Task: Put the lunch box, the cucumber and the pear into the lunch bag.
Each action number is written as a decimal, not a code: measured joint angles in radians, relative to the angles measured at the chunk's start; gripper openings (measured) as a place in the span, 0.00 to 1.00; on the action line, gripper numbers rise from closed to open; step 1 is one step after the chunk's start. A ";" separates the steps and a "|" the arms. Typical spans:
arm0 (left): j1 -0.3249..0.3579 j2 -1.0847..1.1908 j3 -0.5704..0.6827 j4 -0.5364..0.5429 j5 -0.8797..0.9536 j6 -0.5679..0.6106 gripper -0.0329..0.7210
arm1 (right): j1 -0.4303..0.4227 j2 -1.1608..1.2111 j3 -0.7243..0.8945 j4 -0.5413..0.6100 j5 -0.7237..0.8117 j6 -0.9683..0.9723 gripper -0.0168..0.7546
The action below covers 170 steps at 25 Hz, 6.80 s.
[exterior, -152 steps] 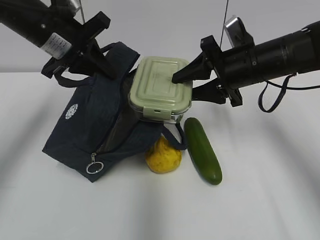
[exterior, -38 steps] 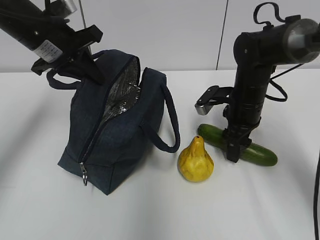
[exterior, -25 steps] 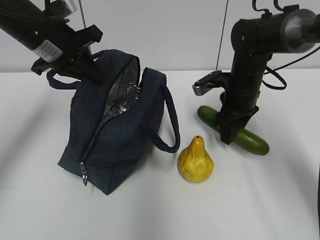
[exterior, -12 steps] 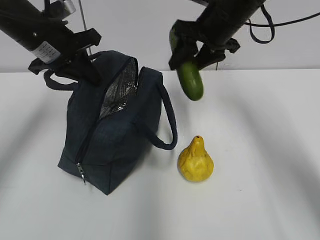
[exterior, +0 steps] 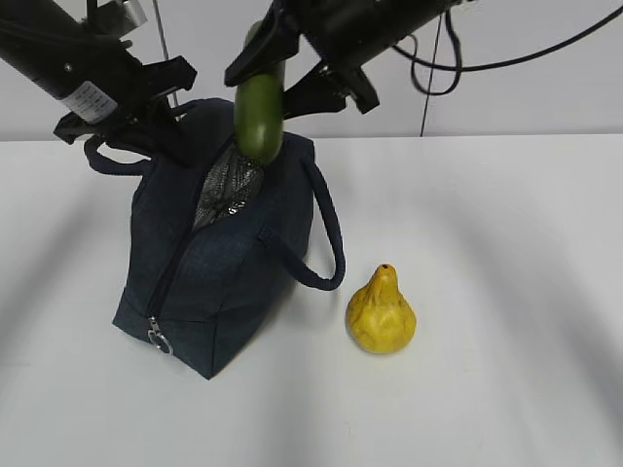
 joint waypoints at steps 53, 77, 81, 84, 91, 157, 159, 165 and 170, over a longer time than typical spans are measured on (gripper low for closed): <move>0.000 0.000 0.000 -0.003 -0.005 0.000 0.04 | 0.066 -0.335 0.458 -0.748 0.006 0.070 0.73; 0.000 0.000 0.000 -0.003 0.011 0.000 0.04 | 0.066 -0.199 0.603 -0.737 -0.207 -0.004 0.82; 0.000 0.000 0.000 -0.003 0.011 0.000 0.04 | 0.066 -0.162 0.577 -0.736 -0.218 -0.006 0.80; 0.000 0.000 0.000 -0.003 0.011 0.000 0.04 | 0.066 -0.148 0.547 -0.734 -0.222 -0.006 0.79; 0.000 0.000 0.000 0.001 0.013 0.000 0.04 | 0.066 -0.097 0.501 -0.726 -0.218 -0.006 0.78; 0.000 0.000 0.000 0.005 0.027 0.000 0.04 | 0.057 0.025 -0.030 -0.306 -0.004 -0.116 0.81; 0.000 0.000 0.000 0.005 0.027 0.000 0.04 | 0.055 -0.007 -0.030 -0.365 -0.002 -0.083 0.79; 0.000 0.000 0.000 0.009 0.027 0.000 0.04 | 0.053 -0.062 -0.027 -0.467 0.002 -0.010 0.78; 0.000 0.000 0.000 0.009 0.027 0.000 0.04 | 0.053 -0.062 0.041 -0.474 0.003 0.053 0.77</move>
